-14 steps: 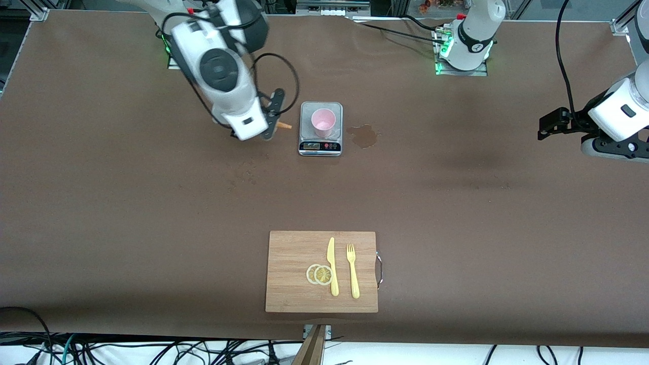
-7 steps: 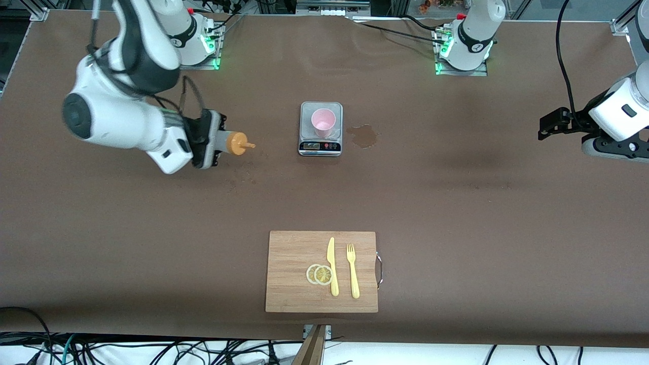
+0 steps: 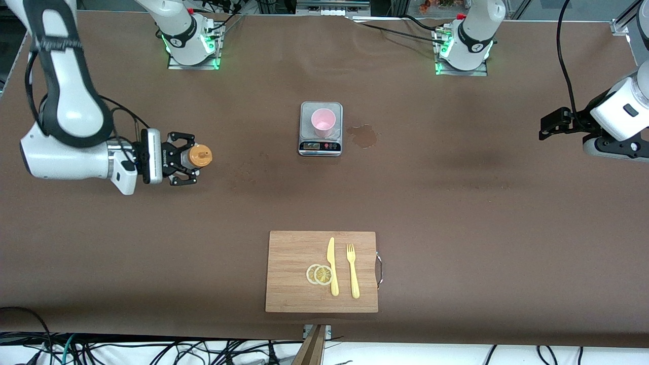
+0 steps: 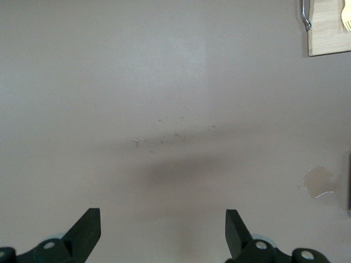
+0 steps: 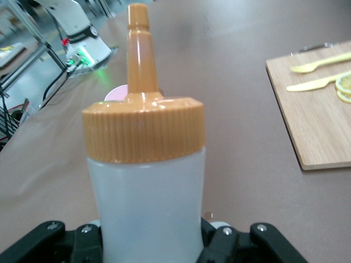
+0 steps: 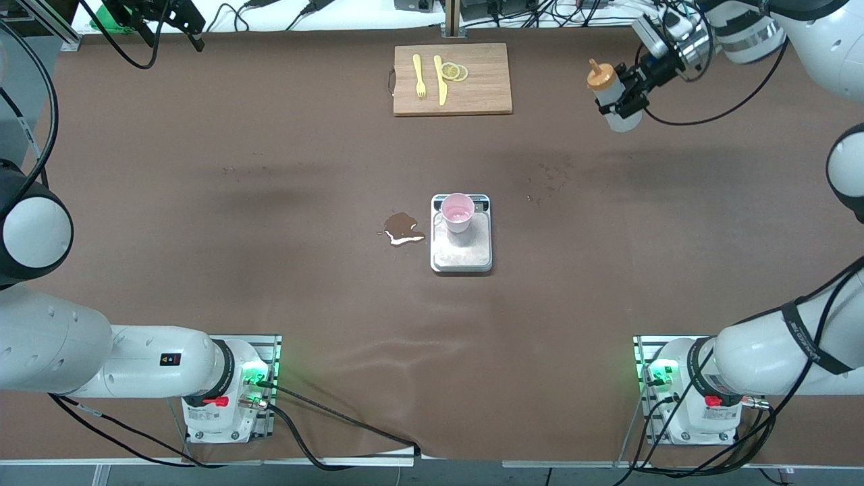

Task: Add sauce to pink cup with both arms
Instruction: 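Carry the sauce bottle back and lower it onto the table with the right gripper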

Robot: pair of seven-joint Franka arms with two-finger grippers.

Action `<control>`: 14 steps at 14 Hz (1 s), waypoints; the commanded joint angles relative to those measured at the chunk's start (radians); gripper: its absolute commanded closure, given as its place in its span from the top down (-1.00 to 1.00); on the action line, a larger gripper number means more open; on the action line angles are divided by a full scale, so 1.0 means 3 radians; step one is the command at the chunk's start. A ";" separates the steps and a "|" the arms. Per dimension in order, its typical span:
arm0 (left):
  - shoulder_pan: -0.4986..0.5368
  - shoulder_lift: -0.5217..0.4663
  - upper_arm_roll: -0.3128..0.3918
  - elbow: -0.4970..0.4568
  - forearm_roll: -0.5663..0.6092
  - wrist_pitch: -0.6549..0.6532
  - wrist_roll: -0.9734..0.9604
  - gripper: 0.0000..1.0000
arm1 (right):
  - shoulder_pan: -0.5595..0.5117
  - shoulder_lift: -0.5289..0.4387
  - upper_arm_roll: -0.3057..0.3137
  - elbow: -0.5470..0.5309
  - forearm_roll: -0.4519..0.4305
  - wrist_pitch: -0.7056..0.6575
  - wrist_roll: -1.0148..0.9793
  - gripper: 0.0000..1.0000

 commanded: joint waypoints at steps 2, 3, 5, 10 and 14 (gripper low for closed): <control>0.0019 0.0047 -0.0003 0.0104 -0.0036 -0.0072 0.0032 1.00 | -0.0198 0.0670 0.0052 0.0058 0.0601 -0.0228 -0.1172 -0.36; 0.0020 0.0047 -0.0003 0.0109 -0.0036 -0.0072 0.0037 1.00 | -0.0208 0.0798 0.0047 0.0053 0.0739 -0.0279 -0.1408 -0.36; 0.0020 0.0047 -0.0003 0.0109 -0.0036 -0.0072 0.0037 1.00 | -0.0218 0.1094 0.0047 0.0058 0.1010 -0.0417 -0.1792 -0.36; 0.0014 0.0052 -0.0003 0.0104 -0.0031 -0.0072 0.0032 1.00 | -0.0249 0.1448 0.0047 0.0084 0.1247 -0.0698 -0.2213 0.89; 0.0014 0.0047 -0.0003 0.0104 -0.0031 -0.0072 0.0032 1.00 | -0.0290 0.1454 0.0011 0.0099 0.1222 -0.0714 -0.2228 1.00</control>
